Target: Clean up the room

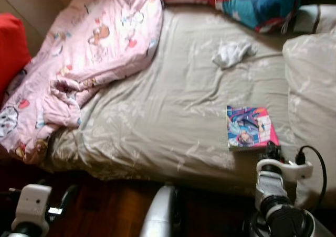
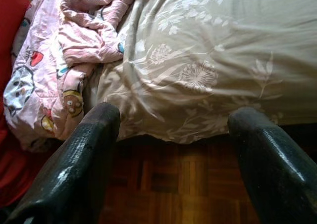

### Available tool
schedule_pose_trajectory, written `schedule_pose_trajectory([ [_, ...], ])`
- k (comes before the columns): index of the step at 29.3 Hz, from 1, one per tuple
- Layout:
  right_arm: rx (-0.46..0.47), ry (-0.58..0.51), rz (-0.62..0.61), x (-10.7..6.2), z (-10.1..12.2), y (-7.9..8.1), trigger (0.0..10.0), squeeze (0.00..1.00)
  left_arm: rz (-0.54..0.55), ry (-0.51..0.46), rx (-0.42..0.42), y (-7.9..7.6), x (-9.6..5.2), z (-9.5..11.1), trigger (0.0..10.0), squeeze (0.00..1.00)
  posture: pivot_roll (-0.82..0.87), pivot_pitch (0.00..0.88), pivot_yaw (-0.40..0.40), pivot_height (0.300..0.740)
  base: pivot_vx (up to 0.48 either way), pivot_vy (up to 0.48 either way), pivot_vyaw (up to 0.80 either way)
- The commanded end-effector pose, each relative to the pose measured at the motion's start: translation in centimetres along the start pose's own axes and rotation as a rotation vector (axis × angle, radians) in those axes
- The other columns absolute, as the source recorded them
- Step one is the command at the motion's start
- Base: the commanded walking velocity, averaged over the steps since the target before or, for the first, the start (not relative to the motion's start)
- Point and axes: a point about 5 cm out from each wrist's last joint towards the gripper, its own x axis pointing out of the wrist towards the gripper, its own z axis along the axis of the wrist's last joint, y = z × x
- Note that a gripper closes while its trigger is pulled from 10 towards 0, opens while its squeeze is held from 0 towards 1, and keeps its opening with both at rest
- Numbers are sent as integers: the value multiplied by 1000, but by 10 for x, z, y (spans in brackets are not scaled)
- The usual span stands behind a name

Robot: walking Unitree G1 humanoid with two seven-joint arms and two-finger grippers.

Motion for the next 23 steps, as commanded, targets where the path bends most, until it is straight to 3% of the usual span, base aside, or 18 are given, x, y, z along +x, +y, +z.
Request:
schedule_pose_trajectory([
  [1,3,-31,-37,-3,5,-7,10000,0,21,49,-4,5,-5,-5,10000,0,398,344,246,645,0,0,0],
  [8,-29,-51,-104,-7,16,-20,10000,0,22,61,-32,-4,-7,-6,10000,0,392,356,222,645,0,0,0],
  [15,-43,-32,-129,-9,11,-24,10000,0,26,79,-44,-7,-11,-7,10000,0,394,365,212,645,0,0,0],
  [16,-45,-27,-130,-10,10,-24,10000,443,28,80,-45,-6,-10,-7,10000,0,395,366,211,645,0,0,0],
  [17,-50,-21,-133,-10,8,-24,10000,616,31,78,-46,-6,-9,-6,10000,0,395,366,210,645,0,0,0],
  [18,-54,-18,-135,-10,8,-24,10000,616,33,76,-48,-6,-8,-6,10000,0,395,366,210,645,0,0,0],
  [19,-54,-16,-136,-10,7,-24,10000,898,34,70,-49,-6,-6,-5,10000,0,396,367,208,645,0,0,0],
  [20,-53,-17,-137,-10,8,-24,10000,898,35,65,-50,-6,-5,-4,10000,0,396,367,208,645,0,0,0],
  [21,-52,-17,-137,-10,8,-24,10000,1000,36,59,-53,-6,-4,-2,10000,0,396,368,207,645,0,0,0],
  [23,-53,-15,-140,-10,7,-24,10000,1000,34,51,-58,-10,-3,0,10000,0,393,370,204,645,0,0,0],
])
